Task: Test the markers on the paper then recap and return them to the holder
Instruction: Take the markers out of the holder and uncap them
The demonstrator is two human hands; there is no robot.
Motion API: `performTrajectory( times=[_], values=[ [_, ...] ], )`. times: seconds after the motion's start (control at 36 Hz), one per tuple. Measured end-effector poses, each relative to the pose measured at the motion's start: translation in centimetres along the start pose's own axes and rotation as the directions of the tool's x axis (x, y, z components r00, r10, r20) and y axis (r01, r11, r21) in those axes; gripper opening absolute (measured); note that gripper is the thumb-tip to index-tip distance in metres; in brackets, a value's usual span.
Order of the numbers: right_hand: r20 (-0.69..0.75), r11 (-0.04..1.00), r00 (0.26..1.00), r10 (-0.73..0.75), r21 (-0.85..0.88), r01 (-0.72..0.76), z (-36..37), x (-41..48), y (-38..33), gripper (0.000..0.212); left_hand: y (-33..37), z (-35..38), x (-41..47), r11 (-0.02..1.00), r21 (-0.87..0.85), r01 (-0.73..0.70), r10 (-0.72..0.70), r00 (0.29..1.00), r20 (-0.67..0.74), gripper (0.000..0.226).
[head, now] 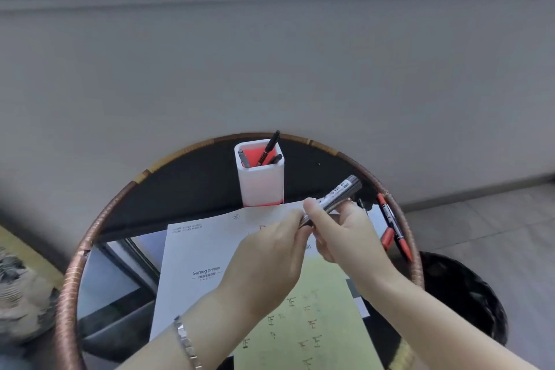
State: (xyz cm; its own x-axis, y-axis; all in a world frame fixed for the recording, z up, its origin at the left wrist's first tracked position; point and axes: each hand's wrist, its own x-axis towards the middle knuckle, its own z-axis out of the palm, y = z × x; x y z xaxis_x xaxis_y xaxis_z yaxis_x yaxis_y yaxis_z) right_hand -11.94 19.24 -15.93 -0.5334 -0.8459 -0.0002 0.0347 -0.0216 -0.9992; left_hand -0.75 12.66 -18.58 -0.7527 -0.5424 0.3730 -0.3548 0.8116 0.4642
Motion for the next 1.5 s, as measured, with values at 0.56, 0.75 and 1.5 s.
performTrajectory(
  times=[0.56,0.75,1.5],
  values=[
    [0.090,0.992,0.990,-0.105,-0.059,0.110,-1.5,0.3,1.3,0.036,0.2,-0.8,-0.3,0.716,-0.527,0.458,-0.247,0.872,0.423,0.025],
    [-0.008,0.833,0.983,0.185,-0.530,-0.161,-6.7,5.1,-1.4,0.024,-2.6,-1.3,-0.9,0.689,-0.418,0.592,-0.484,0.805,0.342,0.027],
    [-0.052,0.486,0.993,0.104,-0.869,-0.096,-7.3,6.6,5.2,0.019,0.0,6.5,5.5,0.827,-0.231,0.513,-0.469,0.855,0.220,0.020]
  ],
)
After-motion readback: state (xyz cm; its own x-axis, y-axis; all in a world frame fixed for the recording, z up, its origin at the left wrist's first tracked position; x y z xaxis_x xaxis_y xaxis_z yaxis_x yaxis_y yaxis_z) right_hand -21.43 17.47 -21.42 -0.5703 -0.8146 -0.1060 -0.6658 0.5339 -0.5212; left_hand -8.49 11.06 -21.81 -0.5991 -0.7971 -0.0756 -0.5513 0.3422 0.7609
